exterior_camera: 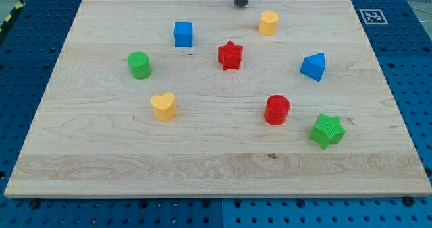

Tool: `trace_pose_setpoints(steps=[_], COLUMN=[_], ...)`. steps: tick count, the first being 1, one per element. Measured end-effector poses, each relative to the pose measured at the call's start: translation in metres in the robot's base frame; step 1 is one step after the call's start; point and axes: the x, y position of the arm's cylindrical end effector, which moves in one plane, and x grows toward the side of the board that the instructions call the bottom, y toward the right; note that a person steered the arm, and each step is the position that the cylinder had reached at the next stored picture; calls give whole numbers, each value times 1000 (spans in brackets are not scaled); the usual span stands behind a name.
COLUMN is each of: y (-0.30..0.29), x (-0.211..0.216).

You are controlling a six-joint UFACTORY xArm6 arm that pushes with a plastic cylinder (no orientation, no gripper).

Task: Move the yellow hexagon to the top right of the board

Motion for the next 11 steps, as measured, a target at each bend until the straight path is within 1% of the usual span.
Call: trace_pose_setpoints(steps=[3, 4, 5, 7, 9, 11], y=[0, -6, -19, -1, 15, 30], x=[13, 34, 38, 57, 57, 67])
